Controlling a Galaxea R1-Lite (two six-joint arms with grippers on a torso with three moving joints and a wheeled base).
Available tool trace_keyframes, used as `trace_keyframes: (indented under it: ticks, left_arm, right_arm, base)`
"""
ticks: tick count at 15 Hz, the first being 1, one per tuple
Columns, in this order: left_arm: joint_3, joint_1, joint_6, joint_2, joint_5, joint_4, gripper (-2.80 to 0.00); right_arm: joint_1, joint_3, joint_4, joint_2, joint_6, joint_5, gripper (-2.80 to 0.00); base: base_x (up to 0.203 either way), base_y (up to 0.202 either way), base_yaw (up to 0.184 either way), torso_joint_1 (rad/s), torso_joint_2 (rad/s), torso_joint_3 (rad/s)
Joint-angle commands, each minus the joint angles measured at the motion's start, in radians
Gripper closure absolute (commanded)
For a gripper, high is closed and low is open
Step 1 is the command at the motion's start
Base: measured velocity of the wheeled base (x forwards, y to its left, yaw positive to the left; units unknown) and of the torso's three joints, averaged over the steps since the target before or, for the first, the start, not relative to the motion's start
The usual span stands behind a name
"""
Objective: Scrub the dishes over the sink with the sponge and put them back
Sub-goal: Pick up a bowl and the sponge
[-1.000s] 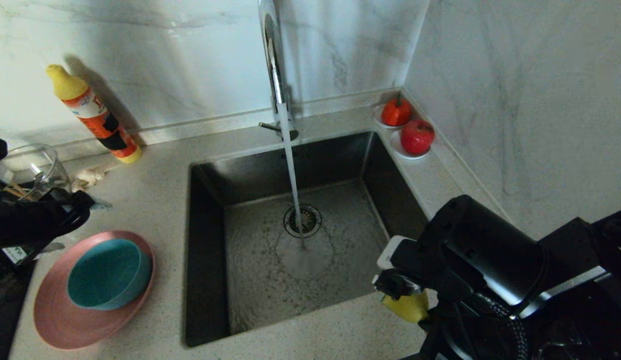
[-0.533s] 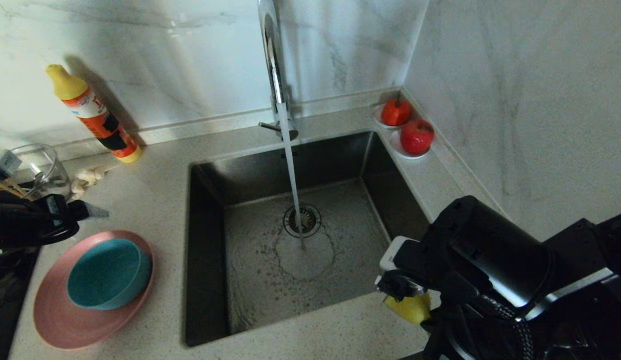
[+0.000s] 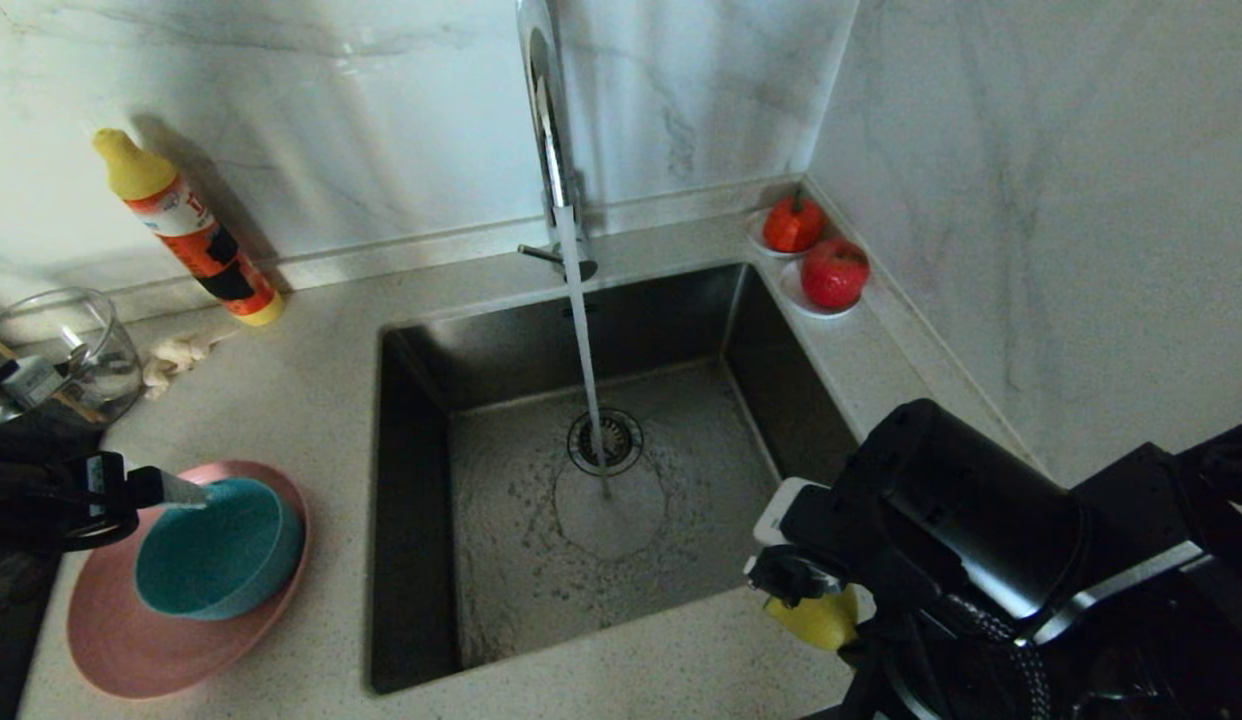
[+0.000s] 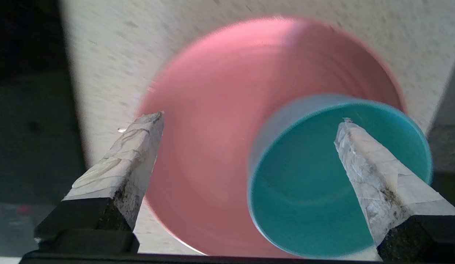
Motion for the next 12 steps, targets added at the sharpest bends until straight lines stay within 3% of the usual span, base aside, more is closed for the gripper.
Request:
trace_keyframes:
  ticks: [1,12]
  left_arm:
    - [0.001,0.0,-0.002,0.024,-0.009,0.004,-2.8]
    - [-0.022,0.0,-0.002,0.12,-0.003,0.043,-2.8]
  right_arm:
    - [0.0,0.0,0.003,0.002,0.0,-0.002,0.0]
    - [-0.001,0.047,-0.035,0.0,0.024,-0.002,0.0]
  base:
    - [0.0,0.0,0.0,0.0,0.0,0.0]
    - [0.0,0.0,0.0,0.0,0.0,0.0]
